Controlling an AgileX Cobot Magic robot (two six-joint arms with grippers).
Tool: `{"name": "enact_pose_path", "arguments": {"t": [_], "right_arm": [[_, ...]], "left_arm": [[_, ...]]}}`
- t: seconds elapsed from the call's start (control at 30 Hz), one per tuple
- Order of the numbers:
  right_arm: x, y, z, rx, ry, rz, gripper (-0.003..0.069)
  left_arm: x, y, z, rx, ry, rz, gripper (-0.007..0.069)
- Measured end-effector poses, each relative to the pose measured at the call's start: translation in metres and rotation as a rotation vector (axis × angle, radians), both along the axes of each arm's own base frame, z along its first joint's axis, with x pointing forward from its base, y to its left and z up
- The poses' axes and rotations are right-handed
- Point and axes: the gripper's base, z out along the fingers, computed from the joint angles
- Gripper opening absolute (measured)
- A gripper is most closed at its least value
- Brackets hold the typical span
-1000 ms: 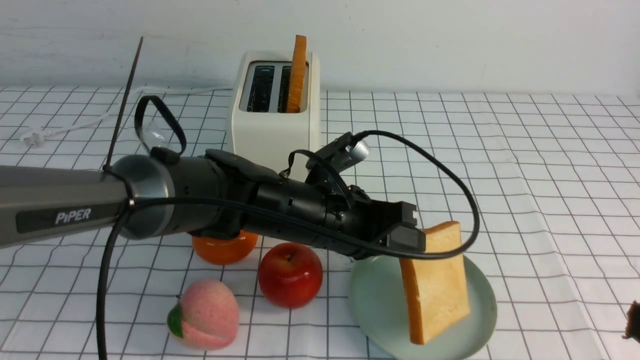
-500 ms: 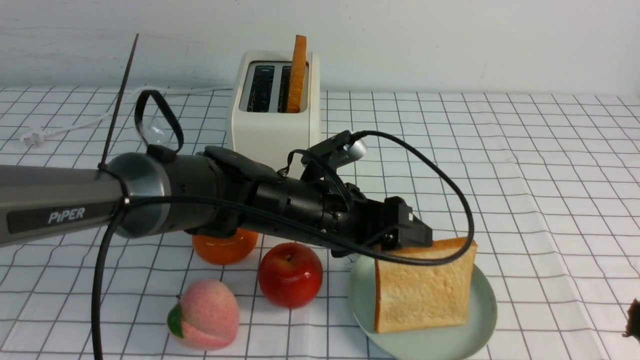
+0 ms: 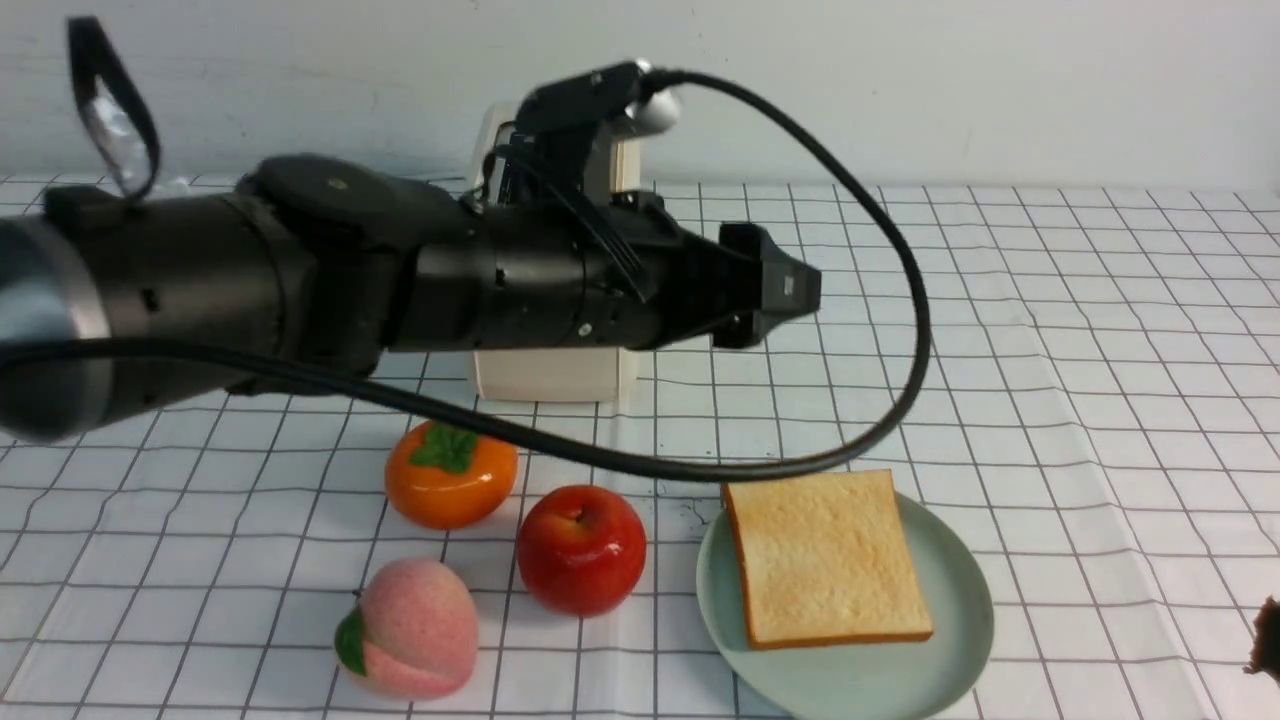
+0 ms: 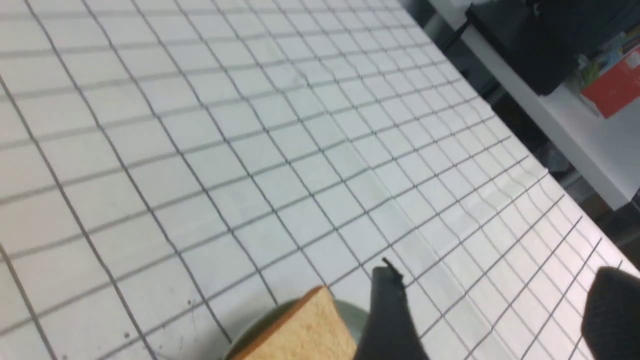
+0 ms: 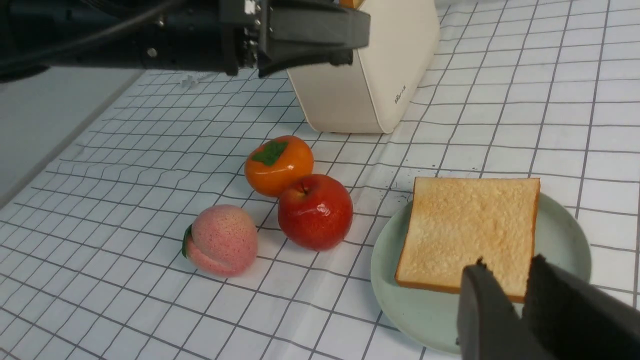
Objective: Take toasted bread from bread machine on white checkered table place on plate.
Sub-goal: 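Grasp the toast slice in the toaster and pull it up out of the slot with the right gripper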
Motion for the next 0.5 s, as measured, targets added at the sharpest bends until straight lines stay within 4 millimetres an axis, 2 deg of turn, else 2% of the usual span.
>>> {"name": "enact_pose_path", "arguments": {"t": [0.07, 0.1, 0.17, 0.23, 0.33, 0.43, 0.5], "right_arm": [[0.0, 0.0, 0.0, 0.001, 0.0, 0.0, 0.0136], [0.0, 0.0, 0.0, 0.001, 0.0, 0.0, 0.0136], [0.0, 0.0, 0.0, 0.001, 0.0, 0.0, 0.0136], [0.0, 0.0, 0.0, 0.0, 0.0, 0.0, 0.0136], [0.0, 0.0, 0.0, 0.0, 0.002, 0.001, 0.0136], [0.003, 0.001, 0.003, -0.015, 0.028, 0.023, 0.0136], [0.007, 0.003, 0.009, -0.034, 0.06, 0.049, 0.0136]], "left_arm": [[-0.007, 0.005, 0.015, -0.015, -0.043, 0.001, 0.0364], [-0.01, 0.007, 0.022, -0.02, -0.063, -0.001, 0.0298], [-0.023, 0.015, 0.043, -0.019, -0.139, -0.013, 0.0117], [-0.035, 0.022, 0.059, 0.002, -0.212, -0.03, 0.0003], [-0.055, 0.035, 0.08, 0.01, -0.281, -0.03, -0.0013], [-0.08, 0.053, 0.087, 0.028, -0.315, -0.019, -0.0013], [-0.104, 0.07, 0.086, 0.041, -0.335, 0.004, -0.0013]]}}
